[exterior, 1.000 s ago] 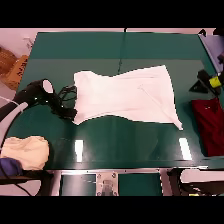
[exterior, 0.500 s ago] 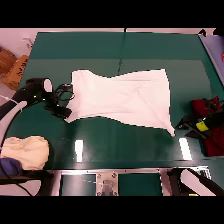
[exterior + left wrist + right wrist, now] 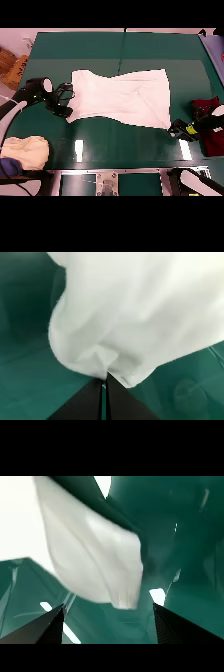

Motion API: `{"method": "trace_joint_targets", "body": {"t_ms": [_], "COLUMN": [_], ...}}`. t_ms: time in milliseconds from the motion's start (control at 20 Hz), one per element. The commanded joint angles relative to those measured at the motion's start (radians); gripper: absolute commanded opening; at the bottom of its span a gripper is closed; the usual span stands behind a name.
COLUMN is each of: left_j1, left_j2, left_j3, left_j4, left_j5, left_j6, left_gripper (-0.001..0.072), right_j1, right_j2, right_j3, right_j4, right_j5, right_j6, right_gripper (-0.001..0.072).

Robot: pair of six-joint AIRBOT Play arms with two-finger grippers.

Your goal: Fold the shirts.

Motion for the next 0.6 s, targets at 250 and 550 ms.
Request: {"method": "trace_joint_targets", "body": {"t_ms": [250, 550], "left_j1": [0.000, 0.000], "left_j2": [0.000, 0.002], "left_j3": [0.001, 0.002], "left_j4": [-0.029, -0.059], "left_j5": [-0.006, -0.008], "left_j6": [-0.002, -0.001], "left_gripper": [0.0022, 0.0022], "right_j1": [0.003, 0.003], "right_j2": [-0.074, -0.079], "right_j3": [-0.003, 0.041], "right_j4": [0.030, 0.180], "right_j5": [-0.109, -0.074], "right_j6": [-0.037, -0.122], "right_gripper": [0.0298, 0.0015]}}
